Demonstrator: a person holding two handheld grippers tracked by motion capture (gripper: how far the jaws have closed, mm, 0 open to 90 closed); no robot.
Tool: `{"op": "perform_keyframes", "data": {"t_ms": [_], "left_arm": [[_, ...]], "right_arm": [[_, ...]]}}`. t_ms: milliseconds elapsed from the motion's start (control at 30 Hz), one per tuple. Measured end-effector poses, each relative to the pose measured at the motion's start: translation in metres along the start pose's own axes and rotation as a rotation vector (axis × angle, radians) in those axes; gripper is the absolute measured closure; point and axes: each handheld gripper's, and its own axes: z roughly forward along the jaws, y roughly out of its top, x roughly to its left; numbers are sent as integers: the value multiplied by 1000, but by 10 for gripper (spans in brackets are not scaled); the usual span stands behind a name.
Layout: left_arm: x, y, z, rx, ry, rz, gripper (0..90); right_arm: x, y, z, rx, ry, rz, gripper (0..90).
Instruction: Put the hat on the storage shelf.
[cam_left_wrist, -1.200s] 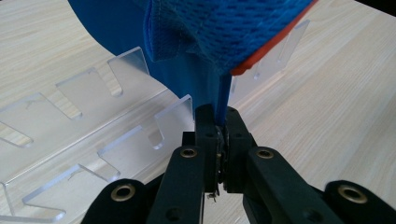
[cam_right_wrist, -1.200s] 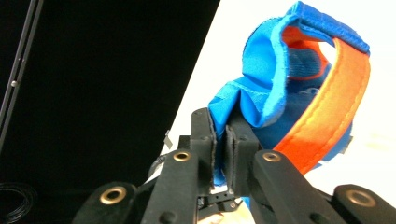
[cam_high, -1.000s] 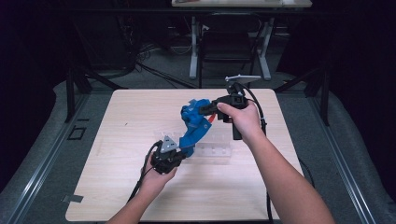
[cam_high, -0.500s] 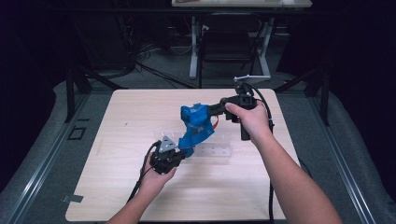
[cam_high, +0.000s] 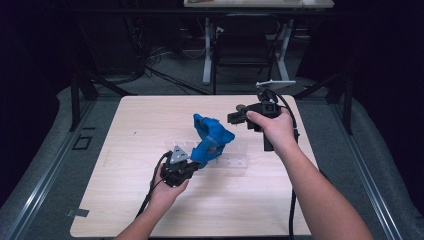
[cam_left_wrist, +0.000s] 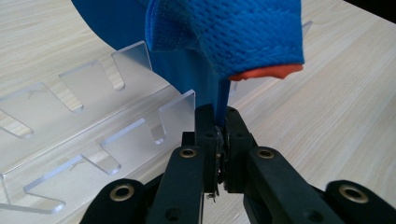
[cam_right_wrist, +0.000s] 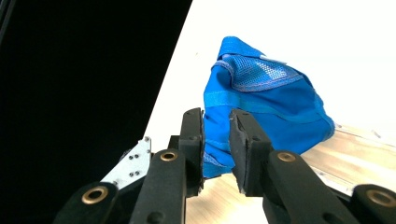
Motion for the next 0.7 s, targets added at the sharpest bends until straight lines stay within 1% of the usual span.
{"op": "perform_keyframes", "data": {"t_ms": [100, 167, 233, 333, 400, 467, 567, 600, 700], "left_arm": [[0, 0, 0, 0, -2, -1, 877], [1, 0, -1, 2, -2, -1, 876], [1, 0, -1, 2, -3, -1, 875], [0, -1, -3, 2, -4, -2, 869], [0, -1, -3, 4, -7, -5, 856], [0, 0, -5, -2, -11, -11, 835], [0, 0, -7, -5, -8, -10, 824], [0, 0, -7, -12, -8, -12, 817], [-1, 0, -9, -9, -12, -10, 793]], "right_arm": [[-1, -1, -2, -4, -8, -5, 749], [-1, -1, -4, -10, -15, 1, 749], [-2, -1, -6, -4, -20, -5, 749], [-1, -2, -7, -10, -31, -10, 749], [-1, -2, -9, -5, -37, -14, 748], [-1, -3, -10, -10, -44, -21, 747], [0, -4, -12, -6, -52, -20, 747], [-1, -5, -13, -7, -60, -28, 747], [-2, -6, -15, -8, -72, -33, 744]]}}
